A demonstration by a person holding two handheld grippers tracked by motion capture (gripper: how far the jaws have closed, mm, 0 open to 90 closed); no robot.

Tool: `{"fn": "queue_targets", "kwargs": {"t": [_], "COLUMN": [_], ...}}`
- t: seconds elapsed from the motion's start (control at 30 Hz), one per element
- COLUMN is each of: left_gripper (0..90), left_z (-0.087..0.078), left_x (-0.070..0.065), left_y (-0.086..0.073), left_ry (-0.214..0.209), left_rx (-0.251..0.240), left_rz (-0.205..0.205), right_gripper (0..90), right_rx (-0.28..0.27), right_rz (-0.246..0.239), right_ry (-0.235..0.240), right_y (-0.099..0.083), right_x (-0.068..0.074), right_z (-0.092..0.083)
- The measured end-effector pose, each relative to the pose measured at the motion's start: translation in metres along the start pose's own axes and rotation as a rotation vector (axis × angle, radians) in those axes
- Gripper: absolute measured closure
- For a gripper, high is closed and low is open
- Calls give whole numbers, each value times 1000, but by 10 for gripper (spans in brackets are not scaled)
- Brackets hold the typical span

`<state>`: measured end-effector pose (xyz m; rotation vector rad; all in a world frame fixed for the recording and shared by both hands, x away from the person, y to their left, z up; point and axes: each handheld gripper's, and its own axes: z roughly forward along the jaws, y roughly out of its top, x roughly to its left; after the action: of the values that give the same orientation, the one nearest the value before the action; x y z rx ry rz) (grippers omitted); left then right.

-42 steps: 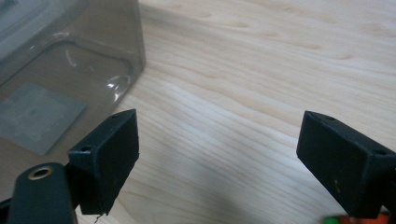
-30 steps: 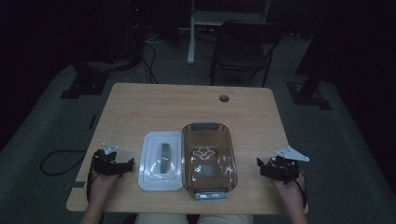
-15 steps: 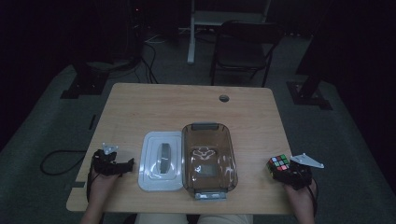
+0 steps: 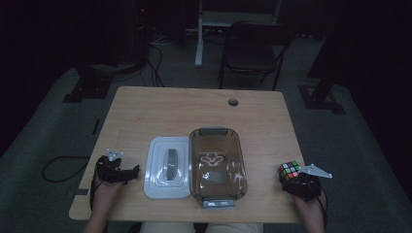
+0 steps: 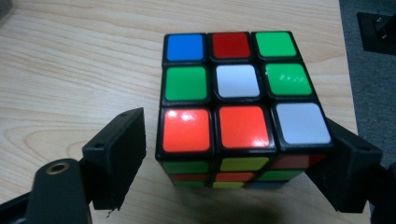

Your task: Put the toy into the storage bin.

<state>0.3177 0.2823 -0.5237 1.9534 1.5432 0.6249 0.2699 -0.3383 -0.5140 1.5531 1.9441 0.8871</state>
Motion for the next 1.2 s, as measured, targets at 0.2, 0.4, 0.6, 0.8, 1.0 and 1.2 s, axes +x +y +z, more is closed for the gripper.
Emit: {"fn": "queue_targets", "kwargs": {"t": [0.2,0.4,0.6,0.8,1.0,1.2], "left_gripper": [7,7,7,7,7,7], "left_z": [0,0,0,0,0,0], "left_x": [0,0,0,0,0,0], "left_y": [0,0,0,0,0,0], "left_ry": [0,0,-1,-1,-2,-5], "left_rx": [0,0,0,0,0,-1], "left_rz": [0,-1,-1,0,2,4], "right_gripper": [311,339,340,340,340,340], "right_rx": [14,18,31,-3,-44,-85], "right_rz": [10,11,0,-18,-50,-97], "right_ry": [-1,13,38,66,84,107], "right_y": [-5,-4,0,11,26,42], "right_x": [-2,-4,-3,0,9,20], "right_z": [2,1,-1,-10,-25,-39]}}
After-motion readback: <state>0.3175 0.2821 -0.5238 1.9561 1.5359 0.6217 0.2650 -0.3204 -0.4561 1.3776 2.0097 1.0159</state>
